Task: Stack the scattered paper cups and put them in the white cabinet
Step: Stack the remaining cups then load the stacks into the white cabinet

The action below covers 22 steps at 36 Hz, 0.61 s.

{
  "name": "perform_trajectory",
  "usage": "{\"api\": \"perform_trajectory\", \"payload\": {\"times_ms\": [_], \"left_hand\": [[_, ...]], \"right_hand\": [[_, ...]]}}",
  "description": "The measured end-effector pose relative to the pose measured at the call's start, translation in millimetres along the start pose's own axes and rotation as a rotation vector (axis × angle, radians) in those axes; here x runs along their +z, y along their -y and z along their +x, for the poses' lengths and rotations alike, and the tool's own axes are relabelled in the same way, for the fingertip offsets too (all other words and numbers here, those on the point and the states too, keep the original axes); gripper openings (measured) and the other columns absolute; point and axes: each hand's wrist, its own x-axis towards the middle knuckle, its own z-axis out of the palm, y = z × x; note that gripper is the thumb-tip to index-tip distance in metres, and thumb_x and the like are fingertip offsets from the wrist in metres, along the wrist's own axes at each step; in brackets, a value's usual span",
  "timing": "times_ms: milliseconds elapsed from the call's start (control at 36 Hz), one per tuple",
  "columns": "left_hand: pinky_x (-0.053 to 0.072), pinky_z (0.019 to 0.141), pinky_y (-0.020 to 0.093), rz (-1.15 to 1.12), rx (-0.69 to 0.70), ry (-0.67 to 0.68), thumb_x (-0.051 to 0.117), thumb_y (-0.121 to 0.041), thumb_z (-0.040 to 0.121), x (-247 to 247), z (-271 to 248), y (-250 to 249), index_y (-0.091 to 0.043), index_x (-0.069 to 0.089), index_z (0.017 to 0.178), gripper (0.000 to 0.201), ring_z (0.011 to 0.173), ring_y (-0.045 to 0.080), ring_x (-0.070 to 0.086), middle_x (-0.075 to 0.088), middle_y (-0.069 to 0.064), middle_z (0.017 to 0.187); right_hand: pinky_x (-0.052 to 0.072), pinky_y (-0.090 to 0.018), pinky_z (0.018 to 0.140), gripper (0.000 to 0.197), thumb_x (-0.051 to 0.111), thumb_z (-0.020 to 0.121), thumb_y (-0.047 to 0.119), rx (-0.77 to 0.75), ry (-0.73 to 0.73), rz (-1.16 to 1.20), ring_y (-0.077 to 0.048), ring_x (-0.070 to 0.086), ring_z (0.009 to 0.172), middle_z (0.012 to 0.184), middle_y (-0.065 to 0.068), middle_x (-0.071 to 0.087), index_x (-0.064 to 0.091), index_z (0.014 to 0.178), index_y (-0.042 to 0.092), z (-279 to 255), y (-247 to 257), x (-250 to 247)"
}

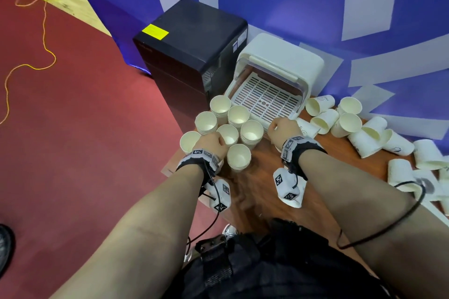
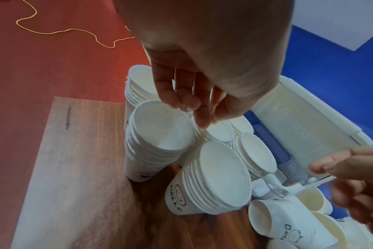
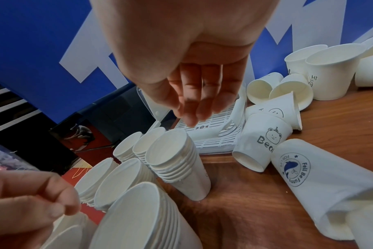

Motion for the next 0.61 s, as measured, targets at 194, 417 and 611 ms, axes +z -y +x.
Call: {"api": "perform_trajectory", "payload": {"times_ms": [194,417,611], "left_hand": [[0.046,0.066,0.032,0.069,0.165,0.000,0.051,-0.023,0.085,12.1,3.2,-34.5,-0.011,0.061,0.076,0.018,0.080,0.028,0.059,0.062,0.007,0.083],[0.039,0.064,0.031,0.224,0.400,0.071,0.046,-0.025,0.094,58.1,-1.0,-110.5,-0.009,0.061,0.081,0.025,0.072,0.027,0.050,0.054,0.006,0.075],[0.040,0.065,0.029,0.261,0.565,0.247,0.047,-0.025,0.094,114.7,-27.8,-167.4,-0.012,0.060,0.086,0.021,0.085,0.030,0.061,0.061,0.008,0.081]], "right_hand": [[0.047,-0.031,0.067,0.023,0.045,0.093,0.022,0.056,-0.015,0.017,-0.029,0.061,0.084,0.086,-0.010,0.066,0.066,0.090,0.012,-27.0,-40.9,-14.0],[0.044,-0.028,0.061,0.026,0.041,0.096,0.018,0.452,-0.042,0.002,-0.027,0.057,0.073,0.088,-0.010,0.063,0.065,0.093,0.009,-102.9,-150.5,-43.4],[0.042,-0.028,0.062,0.029,0.046,0.097,0.019,0.675,-0.066,0.037,-0.032,0.064,0.086,0.093,-0.017,0.067,0.068,0.096,0.000,-174.9,-223.8,-53.4]]}}
